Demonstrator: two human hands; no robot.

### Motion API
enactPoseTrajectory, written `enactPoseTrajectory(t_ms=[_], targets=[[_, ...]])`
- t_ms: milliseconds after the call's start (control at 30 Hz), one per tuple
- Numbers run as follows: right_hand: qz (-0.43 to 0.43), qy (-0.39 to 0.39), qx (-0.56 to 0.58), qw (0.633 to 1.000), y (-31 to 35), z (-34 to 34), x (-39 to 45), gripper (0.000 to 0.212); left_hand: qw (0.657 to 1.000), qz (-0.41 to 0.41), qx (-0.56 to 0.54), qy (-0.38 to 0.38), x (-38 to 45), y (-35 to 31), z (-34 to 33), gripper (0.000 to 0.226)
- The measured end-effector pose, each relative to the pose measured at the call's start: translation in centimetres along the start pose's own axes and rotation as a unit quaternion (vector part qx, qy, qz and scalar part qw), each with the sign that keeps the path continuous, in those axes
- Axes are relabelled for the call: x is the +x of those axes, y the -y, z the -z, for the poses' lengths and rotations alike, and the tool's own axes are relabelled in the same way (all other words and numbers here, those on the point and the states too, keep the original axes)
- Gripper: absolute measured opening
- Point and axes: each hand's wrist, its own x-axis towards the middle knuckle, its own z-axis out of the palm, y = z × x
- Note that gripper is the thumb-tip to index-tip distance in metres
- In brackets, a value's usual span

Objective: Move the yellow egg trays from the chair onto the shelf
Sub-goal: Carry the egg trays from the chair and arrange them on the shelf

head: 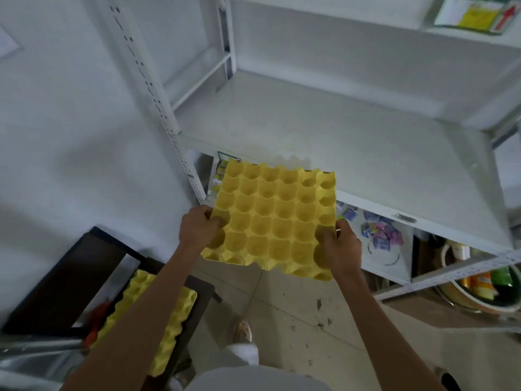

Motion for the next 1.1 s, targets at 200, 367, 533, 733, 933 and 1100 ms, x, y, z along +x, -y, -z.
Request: enactPoseTrajectory(t_ms=[200,367,533,733,933,1100], targets=[[-0.032,-0.016,0.014,0.999,3.7,-4.9,3.1,0.012,0.998,0.014,-0.068,-0.011,6.9,0.5,2.1,0.023],[-0.044,-0.021,0.028,0.998,6.5,-7.0,6.7,0.012,0.993,0.006,-0.115,-0.030,12.3,-1.0,3.3,0.021],[-0.046,-0.037,0.046,0.997,9.5,-9.4,13.3,0.014,0.987,0.000,-0.152,-0.049,19.5,-2.9,3.3,0.015],[-0.057,-0.028,0.035,0.997,12.5,-12.2,21.3,0.011,0.988,-0.006,-0.149,-0.030,27.1,-5.1,2.5,0.019],[-0.043,-0.019,0.004,0.999,15.4,-15.3,27.6,0.009,0.993,-0.030,-0.113,-0.017,34.0,-6.7,3.3,0.020],[-0.054,-0.026,-0.030,0.998,17.7,-18.8,31.4,0.017,0.993,-0.059,-0.099,-0.021,39.7,-7.5,4.8,0.025]])
